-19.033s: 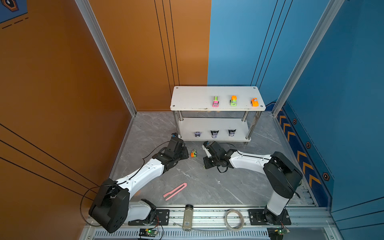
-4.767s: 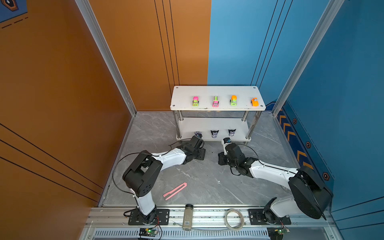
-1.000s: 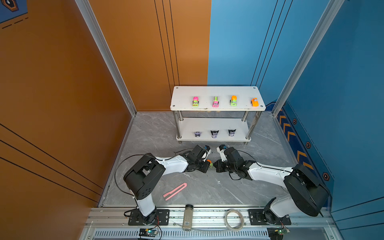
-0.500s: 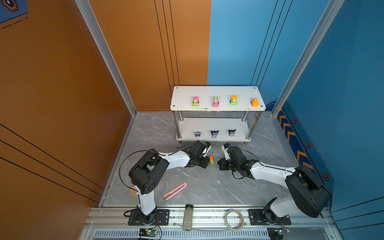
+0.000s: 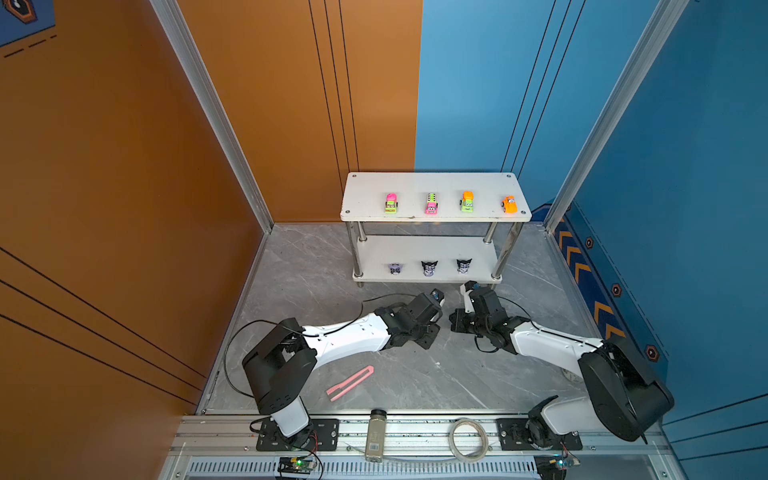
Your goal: Place and organize the plastic toys onto the shelf
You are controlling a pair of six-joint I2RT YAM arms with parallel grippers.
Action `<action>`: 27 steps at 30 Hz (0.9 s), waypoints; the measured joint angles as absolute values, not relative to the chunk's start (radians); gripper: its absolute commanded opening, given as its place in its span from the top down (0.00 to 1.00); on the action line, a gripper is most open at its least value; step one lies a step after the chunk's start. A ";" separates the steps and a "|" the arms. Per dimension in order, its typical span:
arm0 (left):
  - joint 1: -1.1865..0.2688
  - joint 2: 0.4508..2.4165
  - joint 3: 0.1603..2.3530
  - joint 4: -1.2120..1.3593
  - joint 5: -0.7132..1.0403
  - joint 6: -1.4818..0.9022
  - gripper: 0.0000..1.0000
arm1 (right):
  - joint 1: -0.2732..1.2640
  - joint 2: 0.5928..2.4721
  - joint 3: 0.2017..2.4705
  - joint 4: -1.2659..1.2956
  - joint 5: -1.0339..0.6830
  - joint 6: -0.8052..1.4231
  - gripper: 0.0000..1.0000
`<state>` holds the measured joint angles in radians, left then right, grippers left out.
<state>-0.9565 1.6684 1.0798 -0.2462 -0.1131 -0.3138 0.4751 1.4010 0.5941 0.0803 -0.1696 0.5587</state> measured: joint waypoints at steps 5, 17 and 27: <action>-0.957 1.708 1.115 -0.297 -0.196 -0.369 0.36 | 0.435 1.306 0.572 0.038 -0.156 0.555 1.00; -0.950 1.870 1.200 -0.310 -0.246 -0.458 0.38 | 0.358 1.206 0.530 -0.018 -0.158 0.524 1.00; -0.886 1.906 1.200 -0.237 -0.189 -0.498 0.56 | 0.341 1.212 0.510 -0.015 -0.190 0.521 1.00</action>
<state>-0.8860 1.9057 1.1995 -0.2375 -0.1886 -0.4984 0.3412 1.2118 0.5098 -0.0151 -0.1898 0.5213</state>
